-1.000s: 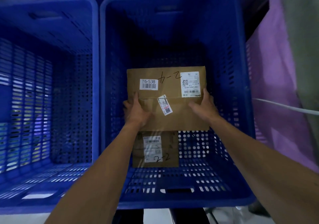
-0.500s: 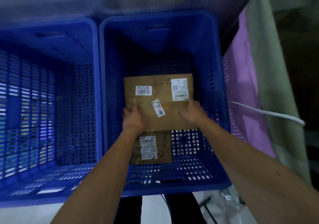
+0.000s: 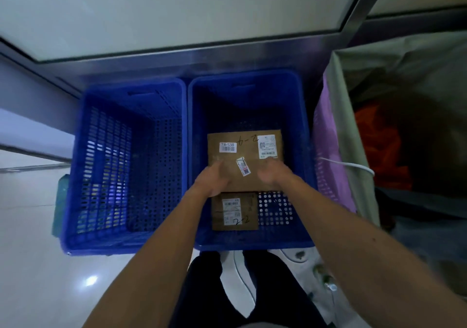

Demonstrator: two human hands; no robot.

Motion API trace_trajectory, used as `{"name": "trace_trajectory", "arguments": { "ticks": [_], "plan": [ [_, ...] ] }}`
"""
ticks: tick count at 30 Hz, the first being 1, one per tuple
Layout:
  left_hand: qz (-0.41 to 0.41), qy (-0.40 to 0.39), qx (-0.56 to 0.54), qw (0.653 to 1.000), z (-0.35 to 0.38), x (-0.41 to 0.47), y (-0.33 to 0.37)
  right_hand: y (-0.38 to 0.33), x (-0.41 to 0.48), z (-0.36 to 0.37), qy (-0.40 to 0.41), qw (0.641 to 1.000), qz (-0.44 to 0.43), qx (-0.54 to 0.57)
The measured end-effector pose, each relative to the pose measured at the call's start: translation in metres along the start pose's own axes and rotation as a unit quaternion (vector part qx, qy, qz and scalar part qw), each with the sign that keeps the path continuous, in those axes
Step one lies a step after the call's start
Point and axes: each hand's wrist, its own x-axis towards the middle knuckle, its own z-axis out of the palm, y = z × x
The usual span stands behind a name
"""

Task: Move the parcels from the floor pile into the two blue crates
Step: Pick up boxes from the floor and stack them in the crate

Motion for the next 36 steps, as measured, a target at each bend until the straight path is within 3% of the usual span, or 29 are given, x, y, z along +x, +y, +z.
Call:
{"name": "trace_trajectory", "arguments": {
  "ticks": [8,15,25,36],
  "plan": [
    [0.0,0.064,-0.053,0.997,-0.038,-0.061,-0.013,-0.045,-0.043,0.009,-0.024,0.997,-0.057,-0.046],
    [-0.037,0.1,-0.046,0.993,-0.066,-0.11,-0.085,-0.101,-0.072,0.059,-0.038,0.991,-0.086,-0.091],
    [-0.05,0.161,-0.049,0.984,-0.108,-0.199,-0.258,-0.177,-0.125,0.197,-0.009,0.981,-0.134,-0.142],
    [-0.1,0.194,-0.066,0.974,-0.137,-0.281,-0.425,-0.248,-0.177,0.362,-0.037,0.972,-0.165,-0.162]
  ]
}}
